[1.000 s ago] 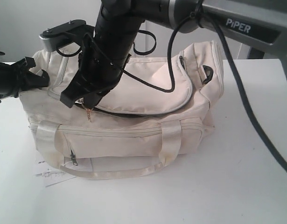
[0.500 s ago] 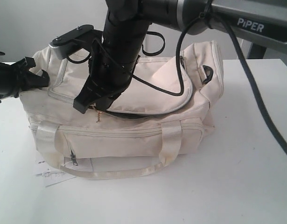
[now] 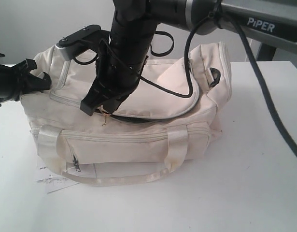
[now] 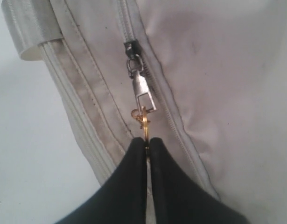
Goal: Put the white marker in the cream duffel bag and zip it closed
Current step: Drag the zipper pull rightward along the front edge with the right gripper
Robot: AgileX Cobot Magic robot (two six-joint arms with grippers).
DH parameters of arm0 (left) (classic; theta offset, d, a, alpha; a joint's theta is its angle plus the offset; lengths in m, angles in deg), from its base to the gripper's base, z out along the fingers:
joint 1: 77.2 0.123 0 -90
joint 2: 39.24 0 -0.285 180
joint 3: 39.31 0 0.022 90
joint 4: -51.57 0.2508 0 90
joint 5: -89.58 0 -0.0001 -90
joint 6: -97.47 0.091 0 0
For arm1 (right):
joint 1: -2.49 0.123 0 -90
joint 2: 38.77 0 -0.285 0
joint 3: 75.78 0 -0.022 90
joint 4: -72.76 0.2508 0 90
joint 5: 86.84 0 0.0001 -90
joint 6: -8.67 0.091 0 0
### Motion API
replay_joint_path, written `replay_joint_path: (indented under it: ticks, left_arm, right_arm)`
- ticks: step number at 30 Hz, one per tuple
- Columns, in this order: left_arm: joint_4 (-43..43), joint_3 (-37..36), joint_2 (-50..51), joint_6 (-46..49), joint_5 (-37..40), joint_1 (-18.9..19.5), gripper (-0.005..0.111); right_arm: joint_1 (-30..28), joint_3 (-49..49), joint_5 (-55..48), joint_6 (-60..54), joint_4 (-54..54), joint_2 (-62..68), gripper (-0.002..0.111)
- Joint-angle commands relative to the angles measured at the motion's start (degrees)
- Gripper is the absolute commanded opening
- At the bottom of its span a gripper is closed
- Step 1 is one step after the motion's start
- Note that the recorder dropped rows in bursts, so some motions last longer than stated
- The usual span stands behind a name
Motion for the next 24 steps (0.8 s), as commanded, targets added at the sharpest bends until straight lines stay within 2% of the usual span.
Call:
replay_joint_path:
  ticks: [1,17,24]
  left_arm:
    - [-1.2,-0.3,-0.1,0.1,-0.2,0.0,0.0]
    - [-1.2,-0.3,-0.1,0.1,-0.3,0.0,0.0]
    - [-1.2,-0.3,-0.1,0.1,-0.6,0.0,0.0]
  right_arm:
    - [-0.7,0.3,-1.7,0.1,-1.5,-0.9,0.0]
    - [-0.8,0.5,-1.7,0.1,-4.0,-1.8,0.0]
    - [-1.0,3.6,-1.7,-0.2,-4.1,-3.2,0.0]
